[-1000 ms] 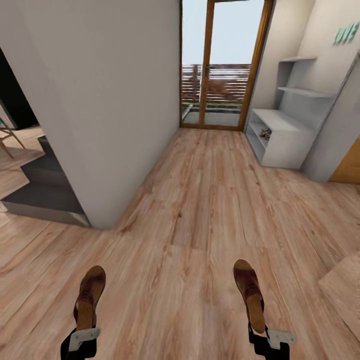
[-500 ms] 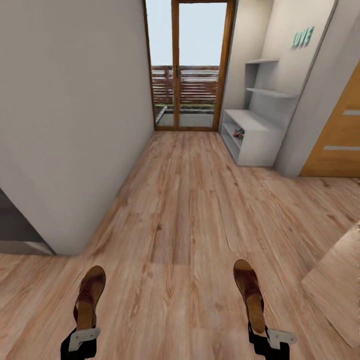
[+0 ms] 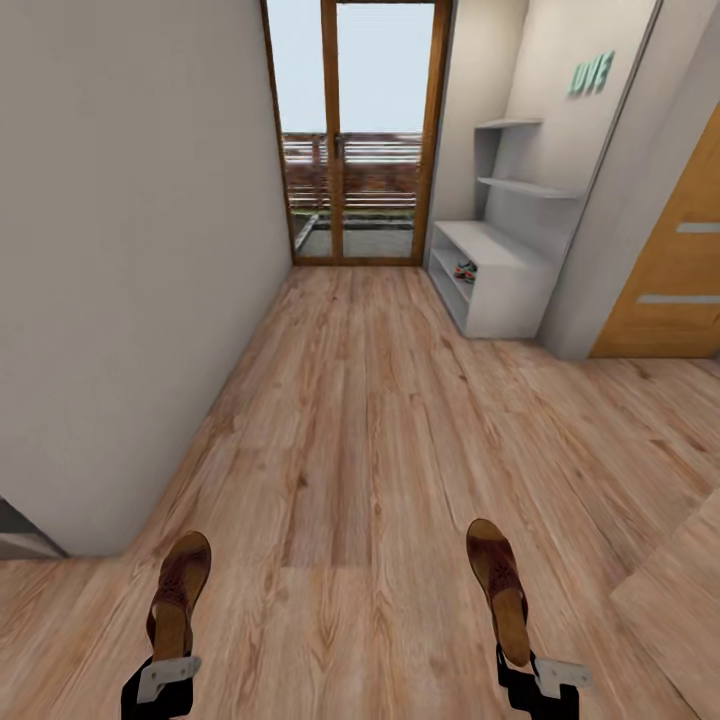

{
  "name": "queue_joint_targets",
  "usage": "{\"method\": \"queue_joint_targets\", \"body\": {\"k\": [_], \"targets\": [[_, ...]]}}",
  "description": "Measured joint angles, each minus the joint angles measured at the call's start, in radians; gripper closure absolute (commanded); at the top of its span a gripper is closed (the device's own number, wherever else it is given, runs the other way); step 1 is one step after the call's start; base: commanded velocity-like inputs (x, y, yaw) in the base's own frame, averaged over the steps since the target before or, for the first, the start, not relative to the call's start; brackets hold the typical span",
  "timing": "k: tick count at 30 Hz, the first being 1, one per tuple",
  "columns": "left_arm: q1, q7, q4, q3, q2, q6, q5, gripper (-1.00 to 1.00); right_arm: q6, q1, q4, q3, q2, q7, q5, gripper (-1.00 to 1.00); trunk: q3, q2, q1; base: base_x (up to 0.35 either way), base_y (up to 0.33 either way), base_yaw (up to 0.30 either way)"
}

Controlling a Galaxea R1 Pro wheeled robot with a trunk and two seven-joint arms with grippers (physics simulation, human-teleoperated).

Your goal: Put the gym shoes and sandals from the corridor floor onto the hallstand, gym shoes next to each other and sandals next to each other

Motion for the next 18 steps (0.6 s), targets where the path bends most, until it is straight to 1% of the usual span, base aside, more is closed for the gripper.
{"method": "queue_joint_targets", "body": {"k": [18], "targets": [[0.001,0.0,0.006,0.0,0.001,-0.001,0.002,1.0,0.0,0.0,0.001,0.0,0.0,-0.002,0.001,1.0,0.0,0.0,0.0,0.337,0.0,0.0]]}}
